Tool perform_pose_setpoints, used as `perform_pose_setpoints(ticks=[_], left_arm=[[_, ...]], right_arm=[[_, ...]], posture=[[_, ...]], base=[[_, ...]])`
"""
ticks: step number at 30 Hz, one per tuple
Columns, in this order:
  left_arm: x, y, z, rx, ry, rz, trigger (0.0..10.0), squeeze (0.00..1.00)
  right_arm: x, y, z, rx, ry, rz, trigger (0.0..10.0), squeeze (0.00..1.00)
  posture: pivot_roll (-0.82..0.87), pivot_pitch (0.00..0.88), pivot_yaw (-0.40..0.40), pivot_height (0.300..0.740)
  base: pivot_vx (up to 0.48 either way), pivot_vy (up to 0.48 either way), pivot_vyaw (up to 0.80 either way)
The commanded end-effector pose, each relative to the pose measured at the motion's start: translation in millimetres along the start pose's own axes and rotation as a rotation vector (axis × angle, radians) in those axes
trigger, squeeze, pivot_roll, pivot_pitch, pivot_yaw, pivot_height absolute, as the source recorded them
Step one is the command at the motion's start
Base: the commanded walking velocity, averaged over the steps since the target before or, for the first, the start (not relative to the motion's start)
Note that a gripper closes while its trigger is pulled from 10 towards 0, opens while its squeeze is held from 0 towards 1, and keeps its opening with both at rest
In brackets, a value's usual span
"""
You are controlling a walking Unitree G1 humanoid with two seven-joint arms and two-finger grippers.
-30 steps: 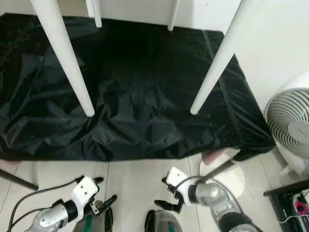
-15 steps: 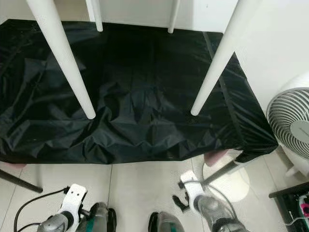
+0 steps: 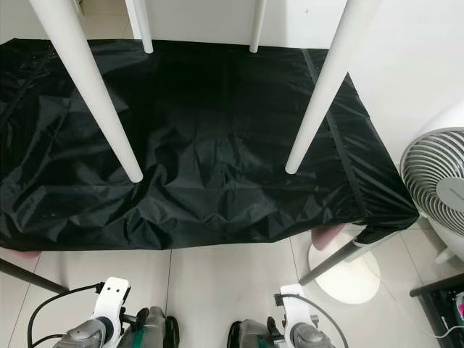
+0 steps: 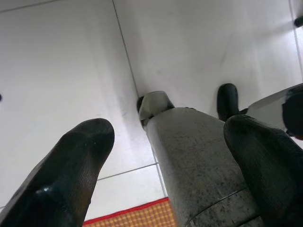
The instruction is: Building children table
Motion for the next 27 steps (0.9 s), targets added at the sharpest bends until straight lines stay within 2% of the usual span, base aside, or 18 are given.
perform_pose_setpoints(ticks=[1,6,12,17,22,27], left_arm=[[-4.2,-18.5,-14.6,0.031,0.232,-0.092,10.0,0.00],[-0.2,-7.3,-14.6,0.047,0.232,-0.076,10.0,0.00],[0.9,-3.8,-15.1,0.060,0.217,-0.073,10.0,0.00],[2.1,-9.5,-4.9,0.108,0.180,-0.103,10.0,0.00],[1.8,-15.8,0.3,0.107,0.186,-0.125,10.0,0.00],[1.6,-18.4,2.0,0.114,0.183,-0.140,10.0,0.00]], right_arm=[[-0.6,-8.0,-5.4,0.017,-0.001,-0.021,10.0,0.00],[-0.3,-8.3,-8.7,0.022,-0.014,-0.015,10.0,0.00],[-0.4,-11.2,-11.6,0.029,-0.010,-0.025,10.0,0.00],[-0.7,-15.4,-14.0,0.021,-0.018,-0.042,10.0,0.00],[-0.6,-16.6,-15.8,-0.023,-0.020,-0.051,10.0,0.00],[-0.4,-17.0,-17.3,-0.028,-0.017,-0.055,10.0,0.00]], posture=[[0.09,0.061,0.003,0.740],[0.10,0.058,0.016,0.740],[0.09,0.049,0.027,0.740],[0.08,0.025,0.030,0.740],[0.07,0.000,0.036,0.740],[0.05,0.000,0.046,0.740]], base=[[0.000,0.000,0.00],[0.000,0.000,0.00],[0.000,0.000,0.00],[0.000,0.000,0.00],[0.000,0.000,0.00],[0.000,0.000,0.00]])
Point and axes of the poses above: a point about 5 cm out from each wrist's last joint towards the gripper, its own x axis pointing out of the wrist towards the gripper, its own y axis along the axis of the wrist's last joint, z = x × y, the point moved 4 cm from there along x, pointing out of the wrist towards the gripper, and after that the axes turned 5 degrees about x, right-handed, at the moved point
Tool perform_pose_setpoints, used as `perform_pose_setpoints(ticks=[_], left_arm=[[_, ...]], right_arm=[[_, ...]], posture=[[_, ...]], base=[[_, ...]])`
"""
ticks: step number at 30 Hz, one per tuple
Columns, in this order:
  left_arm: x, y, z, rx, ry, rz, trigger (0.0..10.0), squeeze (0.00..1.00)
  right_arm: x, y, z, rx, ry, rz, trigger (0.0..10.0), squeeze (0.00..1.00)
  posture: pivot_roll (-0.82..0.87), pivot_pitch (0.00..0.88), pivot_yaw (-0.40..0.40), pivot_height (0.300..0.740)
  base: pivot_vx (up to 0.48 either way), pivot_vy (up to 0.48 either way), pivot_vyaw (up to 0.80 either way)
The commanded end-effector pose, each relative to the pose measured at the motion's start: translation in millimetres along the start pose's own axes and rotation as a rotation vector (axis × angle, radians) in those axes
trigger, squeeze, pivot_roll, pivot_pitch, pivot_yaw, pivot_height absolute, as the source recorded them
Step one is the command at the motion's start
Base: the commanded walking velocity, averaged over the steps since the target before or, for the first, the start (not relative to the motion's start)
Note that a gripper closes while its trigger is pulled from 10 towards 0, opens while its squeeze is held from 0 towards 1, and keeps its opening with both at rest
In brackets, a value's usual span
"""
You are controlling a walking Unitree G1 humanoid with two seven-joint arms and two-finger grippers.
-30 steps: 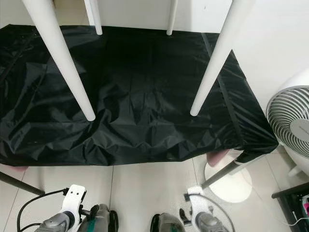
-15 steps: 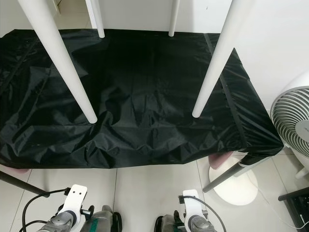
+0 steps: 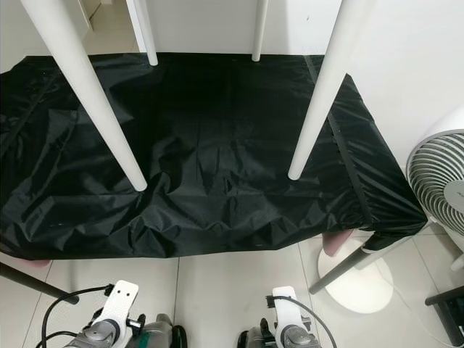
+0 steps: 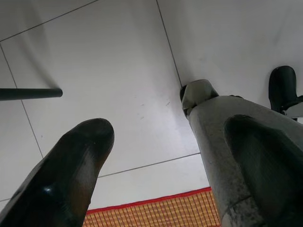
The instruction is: Building children table
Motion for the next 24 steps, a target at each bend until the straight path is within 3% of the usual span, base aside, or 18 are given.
perform_pose_setpoints(ticks=[1,9,24], left_arm=[[-2.0,-13.8,1.2,0.019,0.026,-0.055,10.0,0.00],[-0.9,-11.9,12.2,0.050,-0.029,-0.065,10.0,0.00],[-3.4,-21.6,24.1,0.067,-0.053,-0.087,10.0,0.00]], right_arm=[[-1.6,-12.4,-4.0,0.008,0.003,-0.046,10.0,0.00],[-0.7,-8.7,-2.8,0.025,-0.007,-0.040,10.0,0.00],[0.0,-6.8,-4.2,-0.071,0.019,-0.047,10.0,0.00]], posture=[[0.04,0.000,0.053,0.740],[0.02,0.000,0.065,0.740],[0.06,0.000,0.019,0.740]], base=[[0.000,0.000,0.00],[0.000,0.000,0.00],[0.000,0.000,0.00]])
Point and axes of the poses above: a point about 5 cm out from each wrist's last joint towards the gripper, its own x axis pointing out of the wrist towards the gripper, its own y axis along the axis of the wrist's last joint, z = x × y, the point moved 4 cm from there along x, pointing out of the wrist towards the gripper, and after that the axes turned 5 degrees about x, right-handed, at the moved point
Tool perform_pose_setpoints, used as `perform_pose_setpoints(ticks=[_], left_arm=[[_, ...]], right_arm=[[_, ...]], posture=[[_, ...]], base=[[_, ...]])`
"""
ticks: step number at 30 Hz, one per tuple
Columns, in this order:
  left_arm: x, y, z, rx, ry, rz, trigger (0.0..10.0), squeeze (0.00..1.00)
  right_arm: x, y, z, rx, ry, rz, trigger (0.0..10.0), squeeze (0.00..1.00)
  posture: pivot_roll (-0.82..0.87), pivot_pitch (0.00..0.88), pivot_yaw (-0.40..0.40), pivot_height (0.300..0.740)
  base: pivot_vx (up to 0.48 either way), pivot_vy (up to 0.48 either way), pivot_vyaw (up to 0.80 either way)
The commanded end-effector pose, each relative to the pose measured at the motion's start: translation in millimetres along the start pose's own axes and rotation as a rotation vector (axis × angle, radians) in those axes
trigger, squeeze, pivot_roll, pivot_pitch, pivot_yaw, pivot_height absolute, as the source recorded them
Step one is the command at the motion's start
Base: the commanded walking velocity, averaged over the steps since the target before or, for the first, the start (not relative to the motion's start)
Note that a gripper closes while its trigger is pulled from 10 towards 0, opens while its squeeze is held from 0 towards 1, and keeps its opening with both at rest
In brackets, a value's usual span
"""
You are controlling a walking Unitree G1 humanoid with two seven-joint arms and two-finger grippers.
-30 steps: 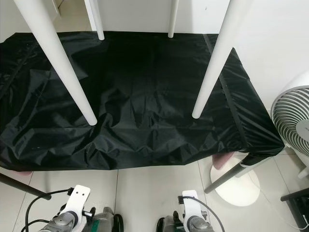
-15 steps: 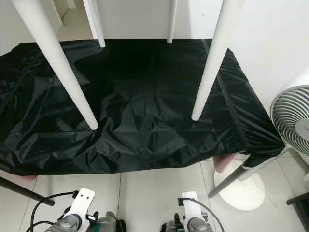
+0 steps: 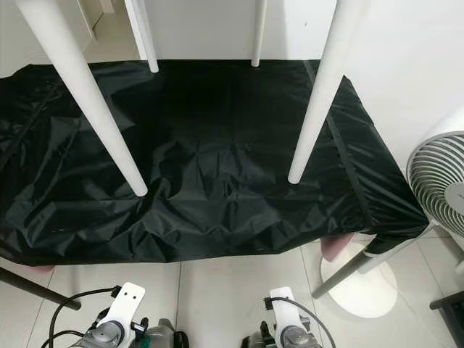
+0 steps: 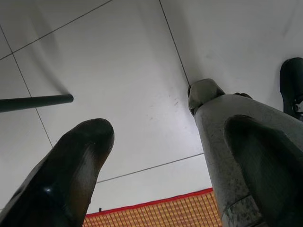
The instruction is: Building children table
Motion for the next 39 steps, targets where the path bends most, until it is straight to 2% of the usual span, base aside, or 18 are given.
perform_pose_setpoints(ticks=[1,13,20,27,39], left_arm=[[-3.3,-19.7,10.3,-0.002,-0.025,-0.062,10.0,0.00],[-3.9,-23.7,12.8,0.042,-0.028,-0.082,10.0,0.00],[-4.4,-25.5,16.0,0.041,-0.038,-0.085,10.0,0.00],[-4.8,-24.7,18.0,-0.003,-0.038,-0.068,10.0,0.00],[-4.3,-22.0,19.5,0.004,-0.047,-0.060,10.0,0.00]], right_arm=[[-0.5,-6.2,-3.5,-0.013,0.013,-0.027,10.0,0.00],[-1.4,-9.9,0.0,-0.007,0.001,-0.036,10.0,0.00],[-1.6,-10.5,1.0,-0.010,-0.001,-0.037,10.0,0.00],[-0.7,-5.6,0.6,0.008,0.001,-0.022,10.0,0.00],[-1.0,-6.0,1.5,-0.007,0.003,-0.018,10.0,0.00]], posture=[[0.06,0.000,0.019,0.740],[0.06,0.000,0.015,0.740],[0.06,0.000,0.011,0.740],[0.07,0.000,0.003,0.740],[0.07,0.000,-0.006,0.740]], base=[[0.000,0.000,0.00],[0.000,0.000,0.00],[0.000,0.000,0.00],[0.000,0.000,0.00],[0.000,0.000,0.00]])
Point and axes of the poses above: a point about 5 cm out from each wrist's last joint towards the gripper, its own x axis pointing out of the wrist towards the gripper, its own y axis along the axis of the wrist's last joint, z = x × y, the point moved 4 cm from there along x, pointing out of the wrist towards the gripper, and after that the axes turned 5 degrees about x, right-handed, at the moved point
